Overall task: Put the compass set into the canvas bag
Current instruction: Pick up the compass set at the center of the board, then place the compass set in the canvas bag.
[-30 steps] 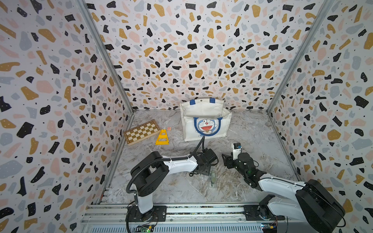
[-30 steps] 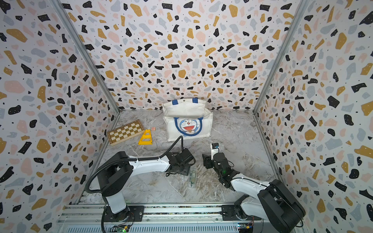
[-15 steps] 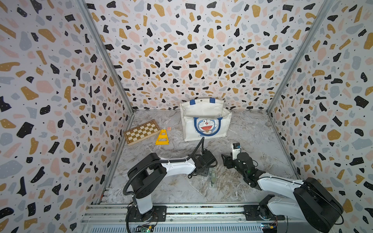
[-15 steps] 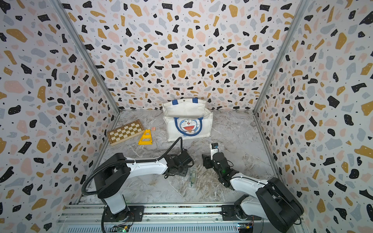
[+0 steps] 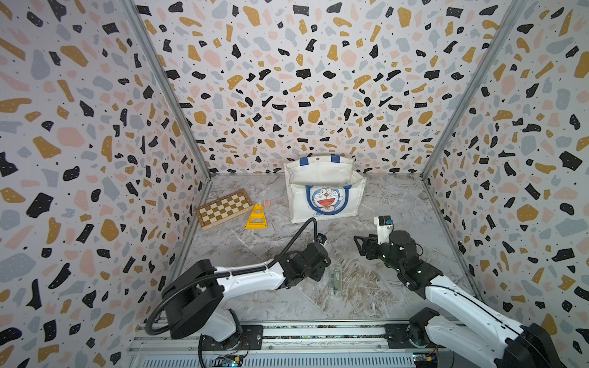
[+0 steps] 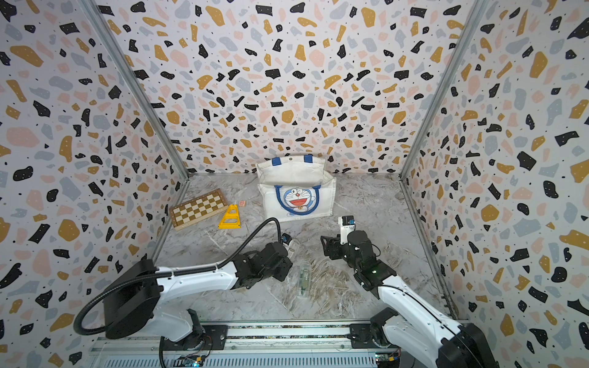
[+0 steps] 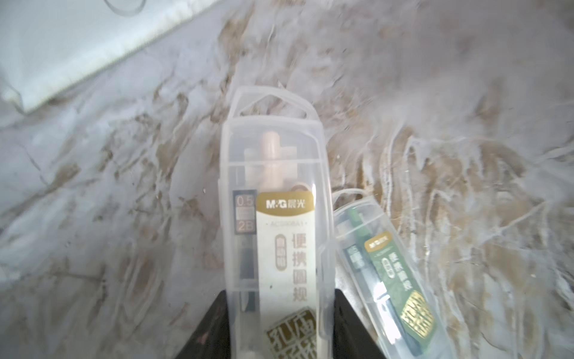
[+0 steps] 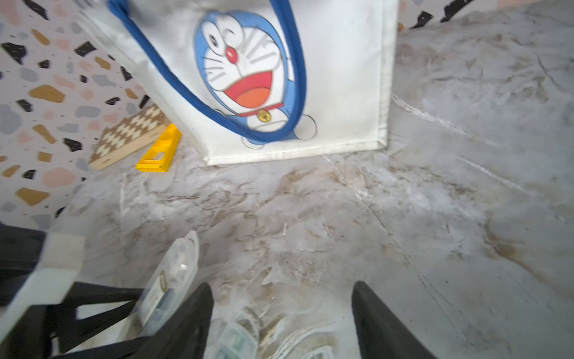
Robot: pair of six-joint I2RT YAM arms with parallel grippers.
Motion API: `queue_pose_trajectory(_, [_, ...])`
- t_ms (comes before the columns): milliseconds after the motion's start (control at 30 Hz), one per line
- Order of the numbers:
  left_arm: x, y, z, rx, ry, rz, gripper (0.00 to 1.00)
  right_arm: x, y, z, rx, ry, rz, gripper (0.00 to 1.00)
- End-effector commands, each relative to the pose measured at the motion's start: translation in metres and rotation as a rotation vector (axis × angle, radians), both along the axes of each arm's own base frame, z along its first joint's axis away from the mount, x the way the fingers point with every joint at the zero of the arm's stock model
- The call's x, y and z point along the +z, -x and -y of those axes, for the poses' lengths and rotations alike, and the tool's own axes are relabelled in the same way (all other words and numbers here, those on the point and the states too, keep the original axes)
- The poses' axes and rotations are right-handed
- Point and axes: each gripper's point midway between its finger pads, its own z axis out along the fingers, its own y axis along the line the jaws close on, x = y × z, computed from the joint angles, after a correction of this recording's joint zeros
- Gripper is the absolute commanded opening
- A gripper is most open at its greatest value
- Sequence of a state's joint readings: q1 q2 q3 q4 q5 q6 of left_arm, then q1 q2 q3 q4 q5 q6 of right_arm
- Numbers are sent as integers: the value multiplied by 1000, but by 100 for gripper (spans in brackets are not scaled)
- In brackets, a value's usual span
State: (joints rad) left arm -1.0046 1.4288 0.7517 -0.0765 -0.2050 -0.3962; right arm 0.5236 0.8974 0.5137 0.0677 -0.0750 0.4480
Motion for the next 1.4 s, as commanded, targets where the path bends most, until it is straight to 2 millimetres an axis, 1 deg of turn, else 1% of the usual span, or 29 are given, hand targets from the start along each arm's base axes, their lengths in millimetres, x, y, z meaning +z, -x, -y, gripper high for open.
queue_pose_trajectory(0, [34, -5, 16, -125, 63, 162, 27, 19, 24, -7, 98, -12, -91, 75])
queue_pose_trajectory(67, [39, -3, 18, -177, 57, 192, 27, 32, 31, -16, 151, -49, -113, 76])
queue_pose_trajectory(167, [39, -6, 14, -174, 44, 227, 23, 42, 40, -30, 234, -103, -157, 76])
queue_pose_trajectory(267, [45, -2, 16, -199, 82, 262, 23, 43, 45, -40, 287, -135, -190, 76])
queue_pose_trajectory(367, [50, 6, 21, -261, 123, 285, 23, 42, 46, -46, 317, -142, -210, 76])
queue_pose_trajectory(500, [48, 11, 24, -314, 121, 298, 22, 42, 48, -57, 385, -166, -221, 76])
queue_pose_trajectory(633, [51, 14, 25, -338, 134, 309, 21, 44, 48, -66, 444, -166, -230, 76])
queue_pose_trajectory(933, [56, 20, 30, -382, 160, 310, 21, 34, 42, -75, 476, -161, -253, 75])
queue_pose_trajectory(1067, [63, 20, 29, -379, 171, 320, 21, 29, 41, -84, 499, -169, -266, 69])
queue_pose_trajectory(1200, [65, 16, 25, -346, 160, 331, 20, 17, 46, -85, 511, -169, -309, 64])
queue_pose_trajectory(1300, [69, 17, 25, -346, 177, 344, 20, 10, 49, -86, 511, -195, -326, 58])
queue_pose_trajectory(1367, [69, 16, 25, -344, 176, 343, 19, 9, 52, -90, 527, -233, -334, 53])
